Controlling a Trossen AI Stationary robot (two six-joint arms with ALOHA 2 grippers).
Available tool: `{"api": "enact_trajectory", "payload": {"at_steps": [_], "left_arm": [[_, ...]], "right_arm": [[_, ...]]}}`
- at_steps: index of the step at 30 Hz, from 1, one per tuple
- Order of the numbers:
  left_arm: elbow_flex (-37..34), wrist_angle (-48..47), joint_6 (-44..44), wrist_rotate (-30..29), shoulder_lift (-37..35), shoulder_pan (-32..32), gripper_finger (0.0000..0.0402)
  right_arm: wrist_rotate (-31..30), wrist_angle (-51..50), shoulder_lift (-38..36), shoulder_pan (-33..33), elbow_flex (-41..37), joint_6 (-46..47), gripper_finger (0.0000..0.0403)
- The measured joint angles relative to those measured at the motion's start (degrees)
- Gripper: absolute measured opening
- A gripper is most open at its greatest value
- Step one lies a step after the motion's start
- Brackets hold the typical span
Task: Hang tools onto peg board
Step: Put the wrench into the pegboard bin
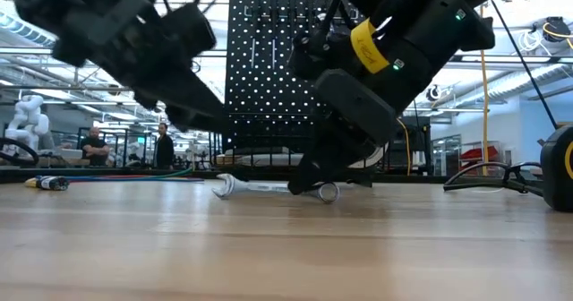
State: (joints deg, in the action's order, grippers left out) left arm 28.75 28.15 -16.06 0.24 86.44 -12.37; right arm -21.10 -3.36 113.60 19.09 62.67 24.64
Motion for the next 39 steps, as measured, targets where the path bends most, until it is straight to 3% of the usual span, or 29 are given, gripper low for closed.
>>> {"api": "enact_trajectory", "payload": {"at_steps": [9,19,23,30,35,39], "left_arm": [[2.47,0.15,6.15,5.76,8.84,1.19,0.0237],[5.97,-0.01,7.66,3.26,15.03,2.24,0.0233],[6.39,-0.13,8.02,2.9,16.02,2.26,0.0182],[6.58,-0.45,7.38,2.26,17.72,2.26,0.0021],[6.56,-1.18,6.27,2.7,16.73,2.13,0.0011],[6.32,-3.71,5.84,3.19,14.6,2.08,0.0009]], "right_arm": [[-0.18,-0.17,0.02,0.2,0.03,0.33,0.0003],[-0.22,0.01,0.09,0.18,0.04,0.38,0.0003],[-0.2,0.02,0.09,0.18,0.04,0.4,0.0003],[-0.9,-0.14,0.09,0.1,0.04,0.41,0.0003],[-0.7,1.29,0.0,0.1,0.07,0.14,0.0017],[2.41,0.43,-2.25,-0.11,0.76,0.41,0.0061]]}}
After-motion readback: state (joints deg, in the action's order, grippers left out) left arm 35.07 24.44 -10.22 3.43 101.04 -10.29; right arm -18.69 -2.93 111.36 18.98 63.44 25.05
